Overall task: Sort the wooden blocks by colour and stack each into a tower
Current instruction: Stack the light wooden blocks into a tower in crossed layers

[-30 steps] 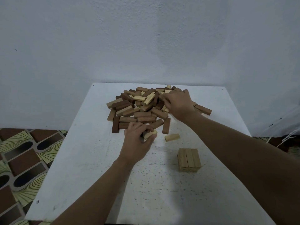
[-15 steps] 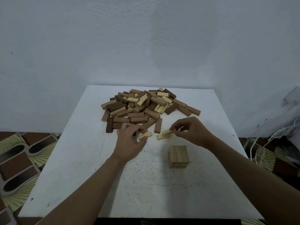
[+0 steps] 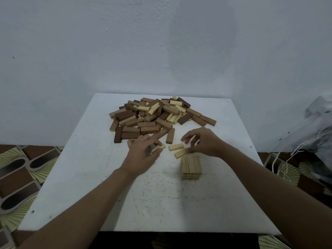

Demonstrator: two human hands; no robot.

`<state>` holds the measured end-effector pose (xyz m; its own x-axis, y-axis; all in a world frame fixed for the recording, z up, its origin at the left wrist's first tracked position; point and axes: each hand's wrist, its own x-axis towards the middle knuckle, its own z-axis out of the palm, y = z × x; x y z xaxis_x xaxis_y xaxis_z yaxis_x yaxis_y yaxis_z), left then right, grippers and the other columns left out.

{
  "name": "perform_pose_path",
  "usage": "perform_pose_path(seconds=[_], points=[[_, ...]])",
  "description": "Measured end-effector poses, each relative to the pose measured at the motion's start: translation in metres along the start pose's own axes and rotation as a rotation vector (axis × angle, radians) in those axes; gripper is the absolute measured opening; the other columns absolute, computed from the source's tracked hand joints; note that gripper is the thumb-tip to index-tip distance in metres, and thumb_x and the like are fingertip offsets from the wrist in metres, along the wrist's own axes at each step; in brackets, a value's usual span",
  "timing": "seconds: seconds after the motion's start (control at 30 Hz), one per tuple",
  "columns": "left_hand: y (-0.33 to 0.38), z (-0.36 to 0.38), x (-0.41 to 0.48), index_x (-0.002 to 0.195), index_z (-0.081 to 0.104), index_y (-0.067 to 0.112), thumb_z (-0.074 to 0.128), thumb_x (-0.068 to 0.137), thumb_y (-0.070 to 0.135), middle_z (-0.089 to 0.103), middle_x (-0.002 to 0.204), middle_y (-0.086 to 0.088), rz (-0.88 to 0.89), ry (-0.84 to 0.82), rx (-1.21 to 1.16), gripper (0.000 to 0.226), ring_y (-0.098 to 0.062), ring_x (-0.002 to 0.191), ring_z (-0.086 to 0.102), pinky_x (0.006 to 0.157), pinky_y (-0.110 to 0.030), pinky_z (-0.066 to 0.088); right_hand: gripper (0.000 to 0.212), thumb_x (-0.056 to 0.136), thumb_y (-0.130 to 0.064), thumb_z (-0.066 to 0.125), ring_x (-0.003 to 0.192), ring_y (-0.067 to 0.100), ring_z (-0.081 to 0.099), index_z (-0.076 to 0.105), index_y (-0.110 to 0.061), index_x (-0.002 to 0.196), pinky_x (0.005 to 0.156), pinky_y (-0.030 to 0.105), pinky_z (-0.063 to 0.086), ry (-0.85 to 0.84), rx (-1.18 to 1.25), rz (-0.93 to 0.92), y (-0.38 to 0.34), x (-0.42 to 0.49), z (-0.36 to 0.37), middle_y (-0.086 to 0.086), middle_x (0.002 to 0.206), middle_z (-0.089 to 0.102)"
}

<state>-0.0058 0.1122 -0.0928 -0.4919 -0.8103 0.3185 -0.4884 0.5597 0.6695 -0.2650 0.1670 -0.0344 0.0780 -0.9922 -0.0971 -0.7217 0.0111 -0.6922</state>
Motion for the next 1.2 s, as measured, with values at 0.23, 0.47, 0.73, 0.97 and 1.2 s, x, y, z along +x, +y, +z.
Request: perform_pose_path(seconds=[0.23,0.47,0.73,0.97,1.2], points=[[0.007,-0.004,-0.006,0.11,0.074,0.029,0.07,0.094,0.021,0.065,0.107,0.015,0.092,-0.013,0.255,0.018,-0.01,0.101,0.054,0.079,-0.035,0.019,0.041,0.073,-0.019,0.088,0.079,0.013,0.065,0.075,-0.016,0.112,0.078,0.025,0.051,-0.1,-0.175,0.052,-0.014,0.014,0.004,0.001,0.111,0.066],[0.004,-0.013,-0.01,0.105,0.08,0.029,0.071,0.094,0.023,0.062,0.104,0.014,0.092,-0.065,0.296,0.015,-0.011,0.101,0.052,0.076,-0.033,0.014,0.035,0.078,-0.022,0.085,0.073,0.001,0.051,0.077,-0.016,0.111,0.06,0.012,0.031,-0.251,-0.38,0.001,-0.043,0.029,0.01,-0.009,0.088,0.066],[0.001,-0.038,-0.022,0.126,0.073,0.027,0.076,0.083,0.041,0.055,0.106,0.015,-0.032,-0.241,0.152,0.045,-0.002,0.101,0.054,0.101,-0.048,0.037,0.038,0.077,-0.023,0.086,0.078,0.004,0.055,0.076,-0.015,0.112,0.065,0.015,0.04,-0.32,-0.415,-0.049,-0.07,0.035,0.029,-0.008,0.09,0.065],[0.009,-0.042,-0.026,0.118,0.073,0.031,0.083,0.07,0.064,0.064,0.119,0.018,-0.078,-0.209,0.169,0.059,-0.001,0.11,0.056,0.098,-0.04,0.029,0.037,0.078,-0.023,0.085,0.084,0.004,0.046,0.075,-0.008,0.11,0.063,0.016,0.034,-0.352,-0.438,-0.078,-0.092,0.033,0.035,-0.018,0.09,0.05],[0.009,-0.057,-0.029,0.117,0.068,0.03,0.083,0.066,0.042,0.059,0.107,0.024,-0.113,-0.255,0.062,0.055,-0.005,0.109,0.056,0.101,-0.046,0.044,0.05,0.066,-0.033,0.092,0.091,0.02,0.058,0.067,-0.005,0.099,0.072,0.031,0.052,-0.247,-0.436,-0.001,-0.102,0.031,0.058,0.007,0.104,0.062]])
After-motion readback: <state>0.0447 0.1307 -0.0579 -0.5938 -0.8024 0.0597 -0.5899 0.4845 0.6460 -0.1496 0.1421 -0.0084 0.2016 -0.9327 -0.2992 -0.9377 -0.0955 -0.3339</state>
